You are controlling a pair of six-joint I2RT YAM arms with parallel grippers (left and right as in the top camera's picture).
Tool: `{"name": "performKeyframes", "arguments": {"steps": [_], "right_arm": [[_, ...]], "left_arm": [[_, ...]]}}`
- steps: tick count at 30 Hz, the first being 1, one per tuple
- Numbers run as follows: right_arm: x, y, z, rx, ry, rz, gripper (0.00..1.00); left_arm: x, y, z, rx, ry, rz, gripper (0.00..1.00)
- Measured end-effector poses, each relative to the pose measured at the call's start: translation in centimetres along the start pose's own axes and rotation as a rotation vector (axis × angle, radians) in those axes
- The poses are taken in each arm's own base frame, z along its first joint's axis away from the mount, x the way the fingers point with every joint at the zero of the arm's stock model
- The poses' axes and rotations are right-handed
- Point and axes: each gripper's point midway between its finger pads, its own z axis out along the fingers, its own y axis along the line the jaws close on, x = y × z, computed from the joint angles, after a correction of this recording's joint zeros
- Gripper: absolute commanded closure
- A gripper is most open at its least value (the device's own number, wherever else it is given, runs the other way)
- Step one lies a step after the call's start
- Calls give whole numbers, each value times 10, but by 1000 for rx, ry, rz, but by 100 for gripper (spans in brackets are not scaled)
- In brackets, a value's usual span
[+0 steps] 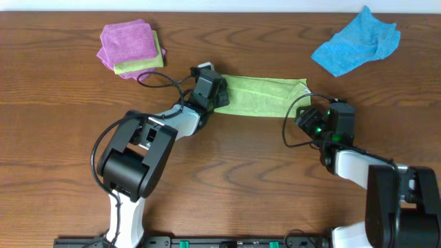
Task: Fold the cloth
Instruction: 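Move the right gripper to the strip's right end and regrasp it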
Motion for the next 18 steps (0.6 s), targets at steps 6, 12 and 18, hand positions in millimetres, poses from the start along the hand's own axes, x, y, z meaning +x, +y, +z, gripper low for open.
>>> {"name": "performKeyframes", "arguments": {"steps": [6,12,18], "right_arm": [[-6,5,9,-36,-32,5,39],[-13,11,22,-85,-63,5,43],[-15,13,30,-105,-76,10,56]], "left_arm": [[0,0,0,0,1,0,94],[2,0,0,2,11,1,94],[3,0,0,0,18,7,94]]}}
